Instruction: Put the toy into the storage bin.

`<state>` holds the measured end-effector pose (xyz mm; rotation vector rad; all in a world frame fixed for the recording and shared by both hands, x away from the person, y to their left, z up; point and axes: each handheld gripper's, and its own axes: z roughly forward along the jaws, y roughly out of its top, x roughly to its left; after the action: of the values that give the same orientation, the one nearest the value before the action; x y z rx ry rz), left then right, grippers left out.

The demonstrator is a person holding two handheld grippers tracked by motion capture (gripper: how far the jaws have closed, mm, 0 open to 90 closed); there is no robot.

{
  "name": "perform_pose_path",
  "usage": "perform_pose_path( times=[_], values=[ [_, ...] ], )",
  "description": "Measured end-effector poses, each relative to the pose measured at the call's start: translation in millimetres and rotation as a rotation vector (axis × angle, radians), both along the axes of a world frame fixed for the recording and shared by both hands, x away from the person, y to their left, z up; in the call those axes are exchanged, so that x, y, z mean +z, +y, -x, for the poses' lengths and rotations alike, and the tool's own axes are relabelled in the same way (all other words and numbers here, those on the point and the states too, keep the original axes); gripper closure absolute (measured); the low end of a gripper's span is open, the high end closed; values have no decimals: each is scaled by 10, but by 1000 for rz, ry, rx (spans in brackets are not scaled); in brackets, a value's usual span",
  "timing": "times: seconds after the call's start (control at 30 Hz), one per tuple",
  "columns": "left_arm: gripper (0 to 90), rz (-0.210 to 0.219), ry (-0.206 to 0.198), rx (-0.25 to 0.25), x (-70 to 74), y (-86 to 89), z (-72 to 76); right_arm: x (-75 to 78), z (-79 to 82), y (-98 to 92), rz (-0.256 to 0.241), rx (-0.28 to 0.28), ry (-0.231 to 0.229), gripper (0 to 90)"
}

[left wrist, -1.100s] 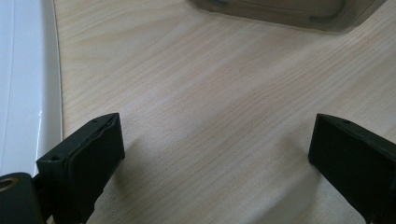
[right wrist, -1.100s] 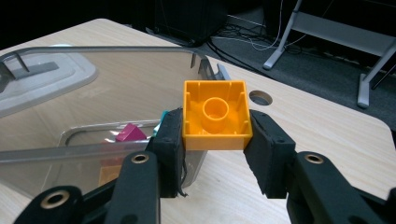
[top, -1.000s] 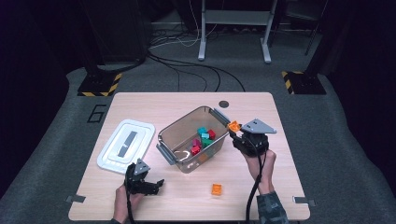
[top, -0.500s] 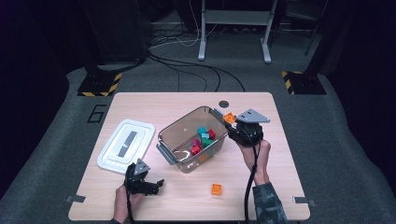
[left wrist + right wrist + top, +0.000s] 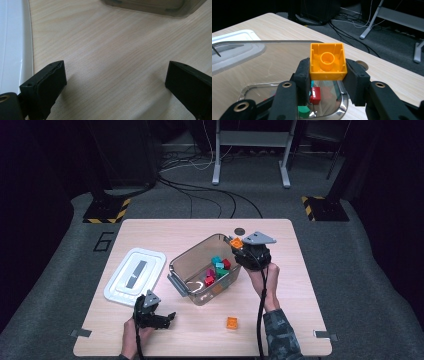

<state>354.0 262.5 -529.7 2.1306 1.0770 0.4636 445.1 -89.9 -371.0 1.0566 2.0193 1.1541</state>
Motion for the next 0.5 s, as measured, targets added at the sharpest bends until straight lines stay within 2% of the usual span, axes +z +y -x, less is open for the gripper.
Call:
perform_pose_path(
  times=[0.5],
  values=[
    [33,-2,0,-2,1,2,-1,-96,-89,60,25,24,50,567]
  ],
)
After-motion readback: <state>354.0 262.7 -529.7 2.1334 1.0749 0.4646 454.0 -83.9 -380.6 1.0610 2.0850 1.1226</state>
